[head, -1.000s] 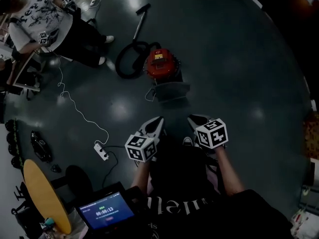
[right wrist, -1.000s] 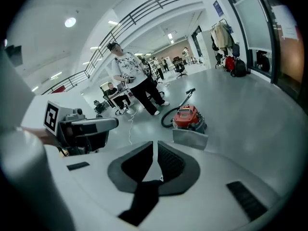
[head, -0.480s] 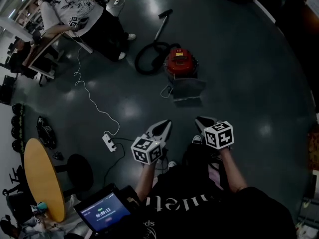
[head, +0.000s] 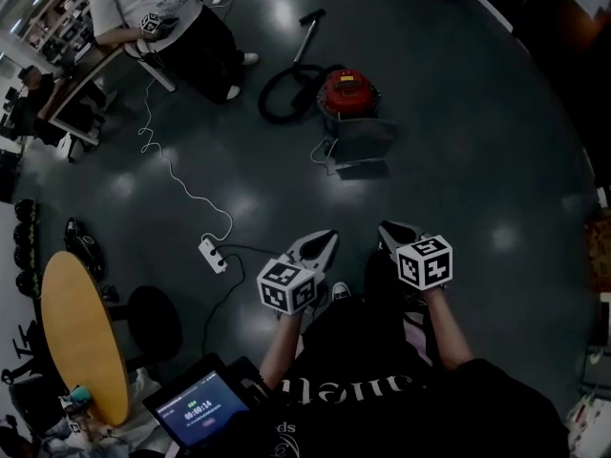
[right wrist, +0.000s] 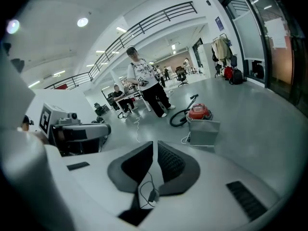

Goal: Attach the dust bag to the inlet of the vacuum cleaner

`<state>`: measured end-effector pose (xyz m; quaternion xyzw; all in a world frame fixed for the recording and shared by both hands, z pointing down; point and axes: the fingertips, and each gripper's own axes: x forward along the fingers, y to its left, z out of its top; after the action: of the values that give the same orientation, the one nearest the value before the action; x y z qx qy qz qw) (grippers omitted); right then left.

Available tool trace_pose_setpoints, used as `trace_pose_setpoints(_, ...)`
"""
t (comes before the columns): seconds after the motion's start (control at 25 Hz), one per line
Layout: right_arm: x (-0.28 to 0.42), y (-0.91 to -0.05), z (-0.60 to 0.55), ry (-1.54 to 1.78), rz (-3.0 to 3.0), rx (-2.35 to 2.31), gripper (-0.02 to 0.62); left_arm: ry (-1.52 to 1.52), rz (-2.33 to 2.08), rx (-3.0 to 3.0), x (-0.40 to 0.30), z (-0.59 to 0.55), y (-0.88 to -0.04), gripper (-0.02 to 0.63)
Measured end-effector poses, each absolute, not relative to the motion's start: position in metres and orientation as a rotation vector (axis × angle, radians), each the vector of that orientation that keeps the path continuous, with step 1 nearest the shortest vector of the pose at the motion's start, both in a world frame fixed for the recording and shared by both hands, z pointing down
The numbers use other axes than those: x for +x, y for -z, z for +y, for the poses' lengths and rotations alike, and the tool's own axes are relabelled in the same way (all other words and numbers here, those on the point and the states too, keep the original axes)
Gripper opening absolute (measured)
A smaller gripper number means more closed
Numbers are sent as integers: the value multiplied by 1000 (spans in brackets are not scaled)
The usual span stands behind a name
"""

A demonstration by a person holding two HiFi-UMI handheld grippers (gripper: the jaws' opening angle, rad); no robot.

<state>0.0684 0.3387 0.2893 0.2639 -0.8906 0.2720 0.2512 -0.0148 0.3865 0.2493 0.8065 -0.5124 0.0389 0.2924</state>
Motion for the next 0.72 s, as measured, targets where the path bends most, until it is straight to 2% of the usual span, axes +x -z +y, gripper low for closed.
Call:
trace_pose_setpoints(0.28, 101, -287, 411, -701, -2385, 731, 44, -50, -1288, 2167, 18, 435, -254, 5)
trace_pose_setpoints(0.72, 157, -267, 456, -554, -2439, 619, 44, -77, -1334, 2175, 100, 472, -234, 5)
